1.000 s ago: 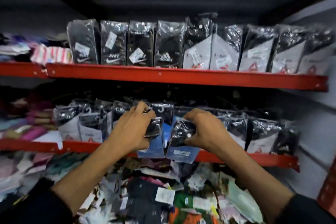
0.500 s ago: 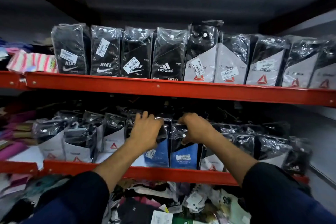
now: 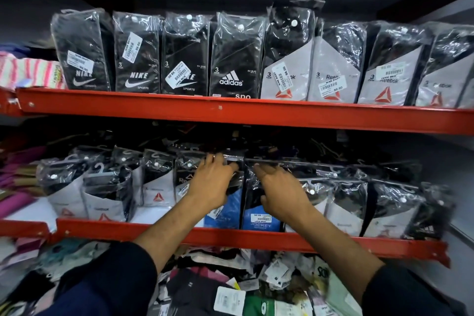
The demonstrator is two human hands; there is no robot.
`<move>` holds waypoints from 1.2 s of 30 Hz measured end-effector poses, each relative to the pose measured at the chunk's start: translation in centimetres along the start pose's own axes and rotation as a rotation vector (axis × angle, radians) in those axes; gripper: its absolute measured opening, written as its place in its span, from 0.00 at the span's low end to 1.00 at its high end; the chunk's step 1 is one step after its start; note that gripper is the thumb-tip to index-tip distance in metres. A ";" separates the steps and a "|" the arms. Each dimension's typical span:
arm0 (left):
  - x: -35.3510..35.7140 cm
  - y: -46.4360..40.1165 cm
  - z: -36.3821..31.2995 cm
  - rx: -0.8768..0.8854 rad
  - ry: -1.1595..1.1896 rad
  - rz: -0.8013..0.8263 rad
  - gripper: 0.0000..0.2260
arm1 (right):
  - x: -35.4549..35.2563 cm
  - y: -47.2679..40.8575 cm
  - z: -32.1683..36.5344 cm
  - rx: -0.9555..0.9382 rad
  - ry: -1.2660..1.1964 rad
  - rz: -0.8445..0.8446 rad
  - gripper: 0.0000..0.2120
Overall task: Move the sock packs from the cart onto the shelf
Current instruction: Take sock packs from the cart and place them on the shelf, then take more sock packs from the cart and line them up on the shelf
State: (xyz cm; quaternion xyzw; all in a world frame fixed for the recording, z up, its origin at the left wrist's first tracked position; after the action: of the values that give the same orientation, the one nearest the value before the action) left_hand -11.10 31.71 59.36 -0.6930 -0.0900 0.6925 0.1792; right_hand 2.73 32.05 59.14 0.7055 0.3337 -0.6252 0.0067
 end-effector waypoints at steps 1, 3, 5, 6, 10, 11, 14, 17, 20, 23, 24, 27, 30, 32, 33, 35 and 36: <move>0.0 0.0 0.0 0.001 0.013 -0.008 0.32 | 0.4 0.2 0.2 -0.004 -0.005 -0.005 0.37; 0.1 0.2 -0.1 0.003 0.031 -0.024 0.33 | 1.1 0.6 0.3 -0.004 -0.009 -0.012 0.38; 0.2 0.4 -0.2 0.008 0.042 -0.047 0.33 | 1.4 0.8 0.4 -0.011 0.004 -0.022 0.38; 0.3 0.5 -0.3 0.011 0.048 -0.055 0.33 | 1.5 0.9 0.5 -0.014 0.006 -0.024 0.38; 0.5 1.1 -0.4 0.028 0.054 -0.051 0.38 | 1.7 1.2 0.6 -0.022 0.010 -0.016 0.39; 0.5 1.3 -0.5 0.033 0.053 -0.053 0.39 | 1.6 1.2 0.6 -0.022 0.014 -0.018 0.40; 0.4 2.7 -0.8 0.030 0.050 -0.067 0.41 | 1.5 1.9 0.8 -0.013 0.029 -0.034 0.42; 1.0 5.6 -0.8 0.038 0.075 -0.126 0.43 | 1.5 3.6 1.3 0.009 0.033 -0.067 0.43; 2.7 9.7 -0.4 0.051 0.074 -0.197 0.45 | 2.3 6.4 2.1 0.057 0.021 -0.119 0.42; 5.8 14.4 0.5 0.019 0.087 -0.179 0.45 | 4.4 10.0 3.6 0.090 -0.008 -0.117 0.42; 6.9 15.8 0.8 0.010 0.098 -0.167 0.44 | 5.3 11.2 4.2 0.096 -0.020 -0.112 0.41; 10.9 21.1 1.5 -0.027 0.119 -0.092 0.44 | 9.0 15.2 7.0 0.093 -0.054 -0.060 0.42; 15.5 26.3 2.5 -0.077 0.124 0.031 0.42 | 13.5 18.9 10.5 0.055 -0.087 0.068 0.45; 18.5 29.5 3.1 -0.122 0.147 0.123 0.42 | 16.4 21.2 12.6 0.035 -0.140 0.149 0.45; 19.8 31.0 3.3 -0.142 0.158 0.159 0.42 | 17.7 22.4 13.7 0.024 -0.168 0.189 0.46; 23.0 34.3 3.6 -0.170 0.179 0.245 0.43 | 20.9 25.1 16.2 -0.011 -0.236 0.290 0.47; 24.7 36.1 3.7 -0.172 0.189 0.289 0.43 | 22.8 26.6 17.6 -0.033 -0.269 0.351 0.47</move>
State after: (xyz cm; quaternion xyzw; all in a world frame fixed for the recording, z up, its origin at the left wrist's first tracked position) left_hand -18.57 8.16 23.01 -0.7734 -0.0310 0.6327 0.0256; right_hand -0.05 14.44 24.26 0.6630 0.2119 -0.6973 0.1713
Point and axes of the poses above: each hand's wrist, its own y-axis away from the middle knuckle, its own x-axis out of the palm, z = x × y, the point moved 7 cm from there along -y, towards the middle knuckle, and after that the axes turned 7 degrees about y, right-handed, at the moved point
